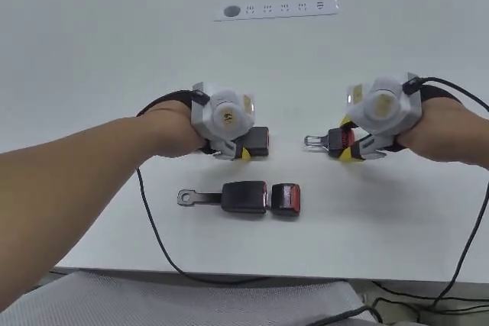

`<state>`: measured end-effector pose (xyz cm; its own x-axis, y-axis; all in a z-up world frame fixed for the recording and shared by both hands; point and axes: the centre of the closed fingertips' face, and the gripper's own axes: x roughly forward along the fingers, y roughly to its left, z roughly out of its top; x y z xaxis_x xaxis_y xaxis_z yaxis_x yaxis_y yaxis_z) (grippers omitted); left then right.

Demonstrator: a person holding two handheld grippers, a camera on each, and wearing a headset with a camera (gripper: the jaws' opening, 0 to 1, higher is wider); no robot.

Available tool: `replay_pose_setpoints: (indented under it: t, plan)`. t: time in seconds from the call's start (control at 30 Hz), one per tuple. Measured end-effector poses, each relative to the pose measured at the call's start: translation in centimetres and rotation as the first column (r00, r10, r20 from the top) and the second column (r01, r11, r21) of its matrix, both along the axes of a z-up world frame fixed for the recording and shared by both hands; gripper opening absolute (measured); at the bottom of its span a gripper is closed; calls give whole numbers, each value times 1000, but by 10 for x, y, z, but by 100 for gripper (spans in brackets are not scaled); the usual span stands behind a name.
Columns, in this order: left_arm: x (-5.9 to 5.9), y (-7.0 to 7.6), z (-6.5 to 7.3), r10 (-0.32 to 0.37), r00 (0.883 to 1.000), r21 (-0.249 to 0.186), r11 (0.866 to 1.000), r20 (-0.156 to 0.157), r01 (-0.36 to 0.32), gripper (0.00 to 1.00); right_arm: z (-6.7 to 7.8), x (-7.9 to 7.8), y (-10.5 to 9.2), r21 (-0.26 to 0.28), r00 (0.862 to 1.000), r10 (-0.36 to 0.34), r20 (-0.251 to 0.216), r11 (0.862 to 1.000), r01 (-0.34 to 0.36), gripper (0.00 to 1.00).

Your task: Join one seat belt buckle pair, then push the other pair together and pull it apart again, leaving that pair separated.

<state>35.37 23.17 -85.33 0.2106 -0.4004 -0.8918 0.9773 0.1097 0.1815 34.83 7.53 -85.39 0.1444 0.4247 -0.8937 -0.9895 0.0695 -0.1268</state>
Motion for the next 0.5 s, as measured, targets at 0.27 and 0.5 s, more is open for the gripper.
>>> replay_pose_setpoints:
  t: [0.27, 0.5]
  plan:
    - [-3, -3, 2, -9, 1000, 14, 1000, -1, 9, 34, -2, 2, -18, -37, 1000, -7, 14, 999, 7, 35]
    - [1, -2, 1, 14, 1000, 26, 1000, -2, -14, 34, 0, 4, -20, -28, 997, -43, 64, 999, 45, 41]
